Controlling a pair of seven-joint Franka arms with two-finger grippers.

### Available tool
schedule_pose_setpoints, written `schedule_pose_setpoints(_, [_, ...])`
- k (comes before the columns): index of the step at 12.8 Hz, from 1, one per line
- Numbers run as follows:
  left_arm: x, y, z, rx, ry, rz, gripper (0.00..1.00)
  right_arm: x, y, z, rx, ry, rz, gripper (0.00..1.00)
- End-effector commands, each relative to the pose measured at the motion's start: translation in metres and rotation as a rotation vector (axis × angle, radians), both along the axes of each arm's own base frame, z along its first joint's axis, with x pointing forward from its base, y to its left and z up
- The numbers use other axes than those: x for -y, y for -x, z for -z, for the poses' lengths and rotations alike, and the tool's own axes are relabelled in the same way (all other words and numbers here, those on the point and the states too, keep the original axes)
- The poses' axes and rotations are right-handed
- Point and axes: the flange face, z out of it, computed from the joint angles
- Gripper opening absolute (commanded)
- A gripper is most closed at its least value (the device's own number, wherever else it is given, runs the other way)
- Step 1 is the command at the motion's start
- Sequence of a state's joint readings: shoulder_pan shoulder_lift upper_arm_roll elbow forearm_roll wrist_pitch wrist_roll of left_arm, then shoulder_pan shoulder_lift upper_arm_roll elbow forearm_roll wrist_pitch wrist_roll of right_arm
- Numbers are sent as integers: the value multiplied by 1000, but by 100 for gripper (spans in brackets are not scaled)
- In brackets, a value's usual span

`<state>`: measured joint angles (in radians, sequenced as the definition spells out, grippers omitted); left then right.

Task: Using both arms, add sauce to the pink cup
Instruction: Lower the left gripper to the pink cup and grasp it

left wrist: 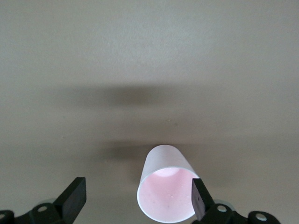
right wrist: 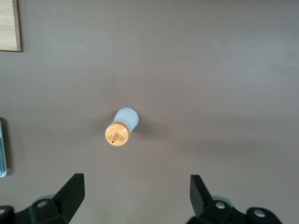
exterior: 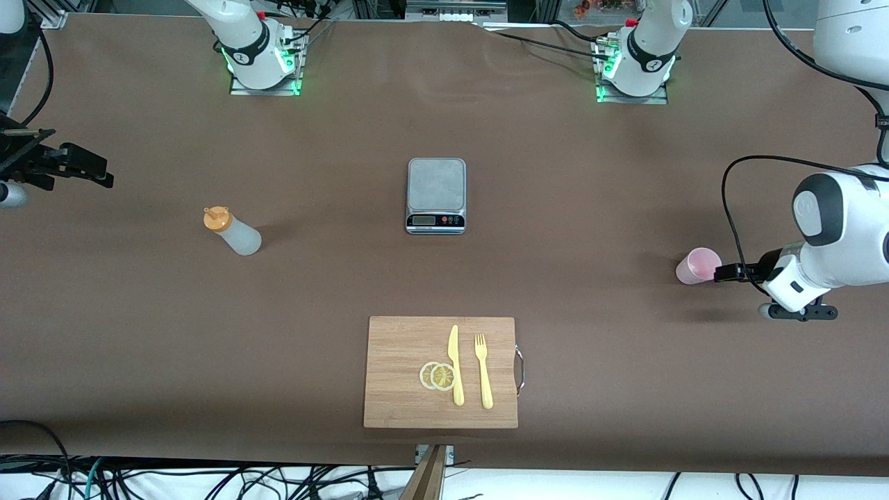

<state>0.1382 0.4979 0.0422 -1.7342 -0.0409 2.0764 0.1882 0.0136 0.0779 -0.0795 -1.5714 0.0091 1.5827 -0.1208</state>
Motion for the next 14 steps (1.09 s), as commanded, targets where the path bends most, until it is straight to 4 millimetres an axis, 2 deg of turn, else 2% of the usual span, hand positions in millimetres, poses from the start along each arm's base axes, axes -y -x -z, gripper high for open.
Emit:
schedule_pose_setpoints(1, [-4, 13, 8, -11, 6, 37, 99, 2, -3, -6, 6, 13, 8, 100])
schedule_pose_setpoints(5, [-5, 22, 25, 1, 7, 58, 99, 2, -2, -6, 4, 11, 8, 100])
schedule_pose_setpoints(11, [-7, 35, 38, -25, 25, 87, 99, 2, -3, -5, 3, 11, 8, 100])
schedule_pose_setpoints(13, [-6, 38, 44, -11, 30, 77, 94, 3, -3, -4, 3, 12, 10, 100])
schedule_pose_setpoints(14, [-6, 38, 44, -11, 31, 71, 87, 3, -3, -4, 3, 11, 8, 100])
